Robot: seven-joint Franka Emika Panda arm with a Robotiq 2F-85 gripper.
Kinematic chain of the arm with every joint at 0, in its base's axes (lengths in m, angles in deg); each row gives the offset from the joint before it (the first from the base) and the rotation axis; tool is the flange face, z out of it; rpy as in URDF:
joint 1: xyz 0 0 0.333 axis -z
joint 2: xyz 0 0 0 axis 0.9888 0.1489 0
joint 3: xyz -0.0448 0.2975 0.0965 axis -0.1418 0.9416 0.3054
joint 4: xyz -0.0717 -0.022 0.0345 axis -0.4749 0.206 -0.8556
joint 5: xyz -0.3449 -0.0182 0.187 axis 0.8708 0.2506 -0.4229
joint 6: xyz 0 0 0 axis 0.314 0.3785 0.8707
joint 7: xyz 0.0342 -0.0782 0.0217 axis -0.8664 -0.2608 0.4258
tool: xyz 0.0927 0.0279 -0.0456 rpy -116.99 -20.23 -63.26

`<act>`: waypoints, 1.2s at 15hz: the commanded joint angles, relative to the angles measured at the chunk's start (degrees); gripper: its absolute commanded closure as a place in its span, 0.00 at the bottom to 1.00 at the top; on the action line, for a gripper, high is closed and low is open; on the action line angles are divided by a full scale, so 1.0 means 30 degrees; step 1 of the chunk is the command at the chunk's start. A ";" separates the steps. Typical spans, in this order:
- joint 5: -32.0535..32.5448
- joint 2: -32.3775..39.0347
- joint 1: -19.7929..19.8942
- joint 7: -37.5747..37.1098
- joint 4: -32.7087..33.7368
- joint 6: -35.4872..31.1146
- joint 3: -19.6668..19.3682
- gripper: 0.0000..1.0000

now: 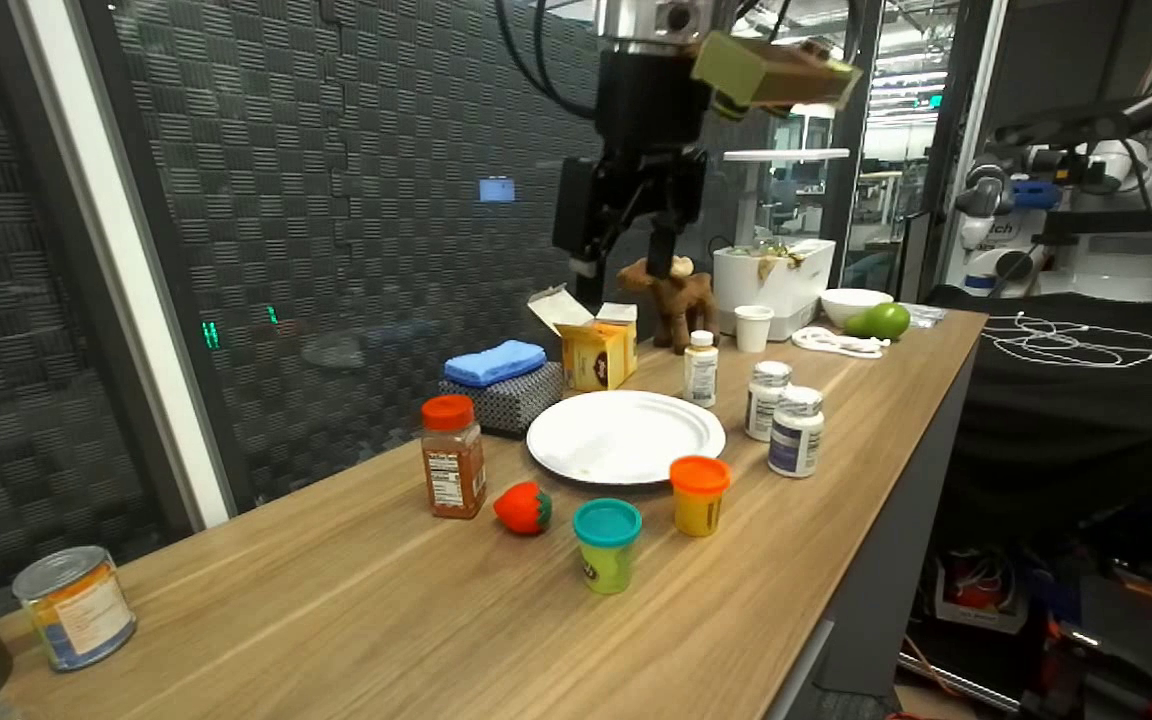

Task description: Place the containers and orange toy on the white plate

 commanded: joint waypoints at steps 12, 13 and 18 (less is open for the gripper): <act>-0.1799 0.8462 -0.3615 0.5115 0.9212 0.2885 -0.0875 0.00; -0.1409 0.8813 -0.3758 0.5056 0.9419 0.2720 -0.0989 0.00; 0.0008 1.0207 -0.4248 0.4824 1.0577 0.2668 -0.1566 0.00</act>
